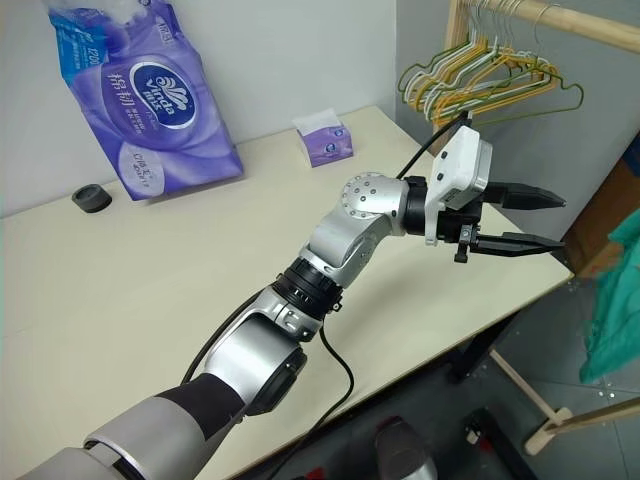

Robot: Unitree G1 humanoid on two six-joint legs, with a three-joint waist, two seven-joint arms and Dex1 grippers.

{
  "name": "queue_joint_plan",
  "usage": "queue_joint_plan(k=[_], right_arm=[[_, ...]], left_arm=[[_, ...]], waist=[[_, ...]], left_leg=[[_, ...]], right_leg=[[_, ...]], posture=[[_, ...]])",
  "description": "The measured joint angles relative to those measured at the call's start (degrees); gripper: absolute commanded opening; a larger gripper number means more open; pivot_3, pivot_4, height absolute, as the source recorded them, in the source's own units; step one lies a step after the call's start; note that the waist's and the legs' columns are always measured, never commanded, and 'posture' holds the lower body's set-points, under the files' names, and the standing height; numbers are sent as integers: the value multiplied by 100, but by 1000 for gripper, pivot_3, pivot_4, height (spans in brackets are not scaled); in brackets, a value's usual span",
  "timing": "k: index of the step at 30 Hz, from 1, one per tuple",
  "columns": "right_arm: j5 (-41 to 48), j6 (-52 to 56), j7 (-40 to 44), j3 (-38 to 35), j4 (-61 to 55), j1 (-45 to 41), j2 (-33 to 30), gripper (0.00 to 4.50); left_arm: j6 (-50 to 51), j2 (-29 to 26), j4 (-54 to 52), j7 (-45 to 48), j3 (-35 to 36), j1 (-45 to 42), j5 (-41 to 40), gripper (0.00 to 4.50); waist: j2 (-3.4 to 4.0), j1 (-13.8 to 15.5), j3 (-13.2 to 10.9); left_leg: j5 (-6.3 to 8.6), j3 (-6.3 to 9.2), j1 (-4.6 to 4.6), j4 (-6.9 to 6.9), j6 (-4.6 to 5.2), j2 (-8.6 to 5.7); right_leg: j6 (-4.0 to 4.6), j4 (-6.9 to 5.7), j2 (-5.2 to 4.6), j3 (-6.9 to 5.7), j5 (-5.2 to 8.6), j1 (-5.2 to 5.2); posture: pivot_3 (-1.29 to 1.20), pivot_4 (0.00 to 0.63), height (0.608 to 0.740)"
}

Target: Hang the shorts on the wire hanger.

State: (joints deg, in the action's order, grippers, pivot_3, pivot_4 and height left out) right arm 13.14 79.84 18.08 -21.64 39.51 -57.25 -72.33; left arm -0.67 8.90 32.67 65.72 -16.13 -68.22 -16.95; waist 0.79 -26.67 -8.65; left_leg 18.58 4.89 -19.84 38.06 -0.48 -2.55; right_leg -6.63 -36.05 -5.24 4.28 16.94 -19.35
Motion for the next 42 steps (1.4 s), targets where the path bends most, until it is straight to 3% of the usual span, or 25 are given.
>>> queue_joint_plan(k=[8, 13, 16, 23, 29, 35, 42], right_arm=[[-532, 28, -1198, -1185, -3298, 944, 1262, 4483], [-746, -1435, -1324, -1307, -5316, 2266, 2047, 4483], [-862, -2083, -1471, -1339, -5929, 2668, 2449, 4483], [-1221, -3433, -1803, -1357, -6076, 2984, 2789, 4483], [-1285, -4949, -1367, -464, -6540, 3536, 3103, 4483], [-381, -5117, -472, 779, -6897, 4022, 4219, 4483], [-547, -5976, -413, 1875, -5706, 3963, 5289, 4483]], left_arm=[[100, -6, -2, 128, 3, 1, 20, 2420], [203, -111, -14, 103, -46, 118, 210, 2420], [283, -404, -14, -48, -45, 432, 383, 2420], [460, -915, -314, -541, 76, 922, 521, 2420], [860, -1630, -1110, -1527, 328, 1876, 873, 2420], [1684, -2261, -2057, -3388, 1135, 2849, 1446, 2420], [2274, -2174, -3082, -5583, 2096, 4311, 2051, 2420]], waist=[[36, 34, 25], [73, 150, 77], [73, 172, 102], [75, 275, 137], [24, 288, 211], [-44, 460, 271], [-109, 902, 434]], left_leg=[[-3, -2, -2, 11, -3, -3], [-3, 5, -3, 19, -3, -7], [-4, -16, -4, 35, -4, -13], [-2, -20, -8, 67, -2, -24], [-2, -11, -4, 67, -3, -18], [1, 16, -9, 76, -10, -31], [-2, 76, -11, 77, -33, -73]], right_leg=[[-4, -17, -4, 8, -3, -21], [-6, -48, -4, 28, -2, -45], [-7, -89, -4, 74, -2, -75], [-8, -104, -1, 115, -3, -85], [-12, -106, 11, 123, -5, -88], [-11, -115, 5, 116, -10, -93], [-10, -138, -9, 116, -12, -116]], posture=[[-446, 81, 740], [-416, 61, 740], [-396, 53, 740], [-372, 47, 740], [-341, 46, 740], [-267, 35, 740], [-170, 19, 740]])
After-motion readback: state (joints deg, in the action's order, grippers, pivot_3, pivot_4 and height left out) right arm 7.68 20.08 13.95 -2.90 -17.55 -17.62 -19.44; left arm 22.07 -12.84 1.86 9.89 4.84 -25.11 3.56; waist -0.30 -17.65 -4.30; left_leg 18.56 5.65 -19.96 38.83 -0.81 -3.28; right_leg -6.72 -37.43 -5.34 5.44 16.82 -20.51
